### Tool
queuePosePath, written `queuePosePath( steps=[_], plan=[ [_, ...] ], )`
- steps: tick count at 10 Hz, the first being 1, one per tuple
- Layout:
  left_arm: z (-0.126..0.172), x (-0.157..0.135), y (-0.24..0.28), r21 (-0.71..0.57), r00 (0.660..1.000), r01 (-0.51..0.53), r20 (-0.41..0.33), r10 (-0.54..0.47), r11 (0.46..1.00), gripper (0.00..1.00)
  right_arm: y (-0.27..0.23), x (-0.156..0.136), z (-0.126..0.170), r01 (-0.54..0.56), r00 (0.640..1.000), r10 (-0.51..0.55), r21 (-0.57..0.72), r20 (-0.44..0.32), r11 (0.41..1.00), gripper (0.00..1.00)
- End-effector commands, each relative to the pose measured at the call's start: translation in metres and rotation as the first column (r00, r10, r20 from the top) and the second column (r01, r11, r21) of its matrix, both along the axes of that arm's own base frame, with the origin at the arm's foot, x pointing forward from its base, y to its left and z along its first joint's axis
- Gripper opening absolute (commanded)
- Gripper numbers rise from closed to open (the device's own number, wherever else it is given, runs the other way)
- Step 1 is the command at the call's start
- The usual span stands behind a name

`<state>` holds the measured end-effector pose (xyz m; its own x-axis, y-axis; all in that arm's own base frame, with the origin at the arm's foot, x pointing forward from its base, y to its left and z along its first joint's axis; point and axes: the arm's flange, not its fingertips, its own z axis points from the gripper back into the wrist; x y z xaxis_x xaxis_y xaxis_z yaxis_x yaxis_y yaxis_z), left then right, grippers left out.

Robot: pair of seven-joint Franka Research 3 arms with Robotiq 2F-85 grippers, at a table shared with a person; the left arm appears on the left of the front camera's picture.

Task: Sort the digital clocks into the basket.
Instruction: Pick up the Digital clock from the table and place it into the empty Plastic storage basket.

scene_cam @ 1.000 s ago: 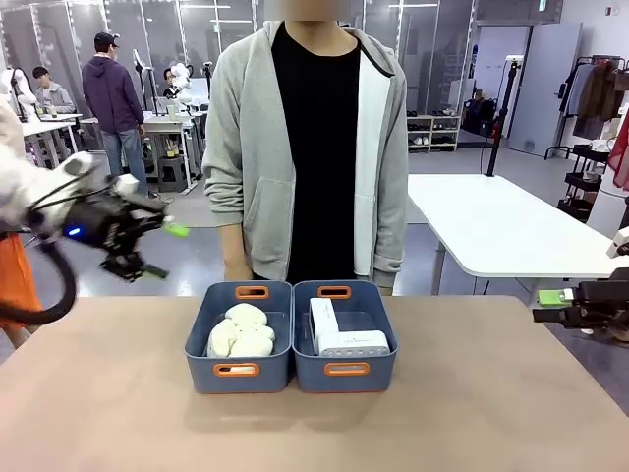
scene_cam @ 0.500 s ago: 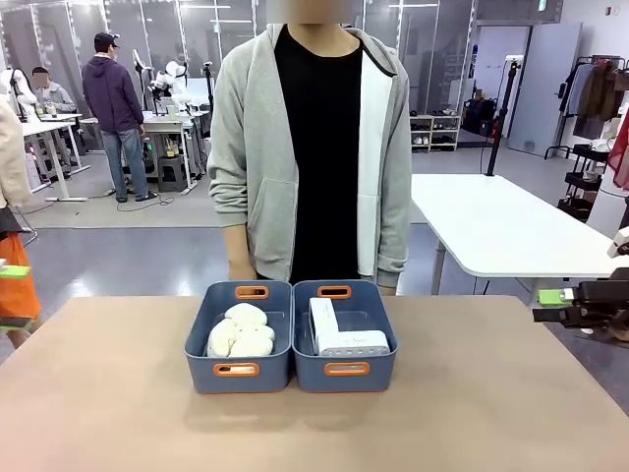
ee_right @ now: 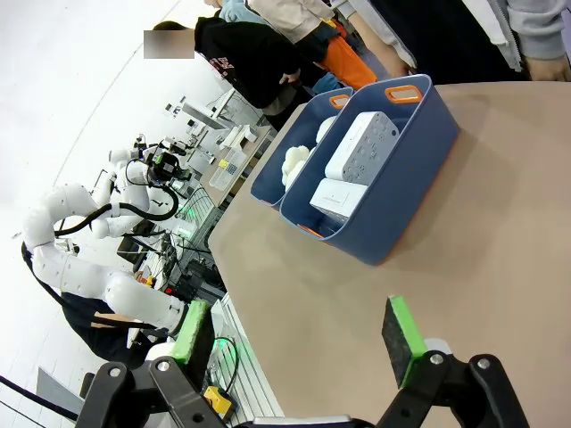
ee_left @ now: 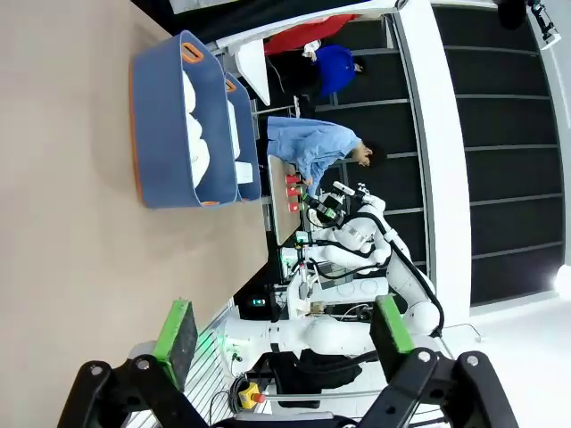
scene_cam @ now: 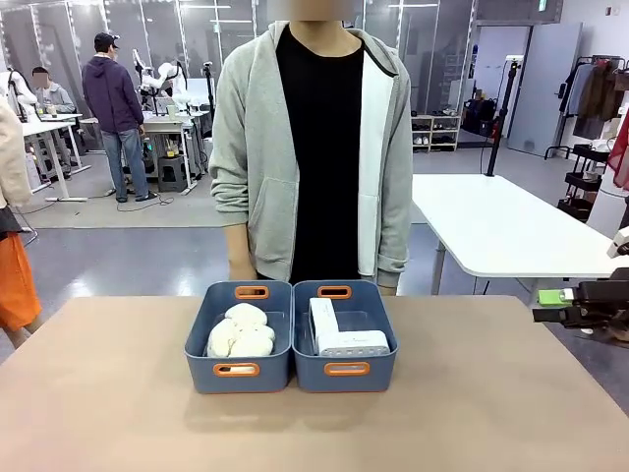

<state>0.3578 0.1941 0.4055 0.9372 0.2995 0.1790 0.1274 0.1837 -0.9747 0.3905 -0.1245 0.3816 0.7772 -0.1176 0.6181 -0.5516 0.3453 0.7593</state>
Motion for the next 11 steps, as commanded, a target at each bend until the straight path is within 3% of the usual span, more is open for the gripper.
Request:
queuePosePath(
  steps=[1, 11],
  plan=[
    [0.0028, -0.0061, -0.0082, -0.001, 1.0, -0.003, -0.021, 0.003, 1.0, 0.99, -0.0002, 0.0006, 0.0033, -0.008, 1.0, 0.008, -0.009, -0.022, 1.0, 0.97],
    [0.0028, -0.0061, -0.0082, -0.001, 1.0, -0.003, -0.021, 0.003, 1.0, 0.99, -0.0002, 0.0006, 0.0033, -0.008, 1.0, 0.008, -0.009, -0.022, 1.0, 0.97]
  ],
)
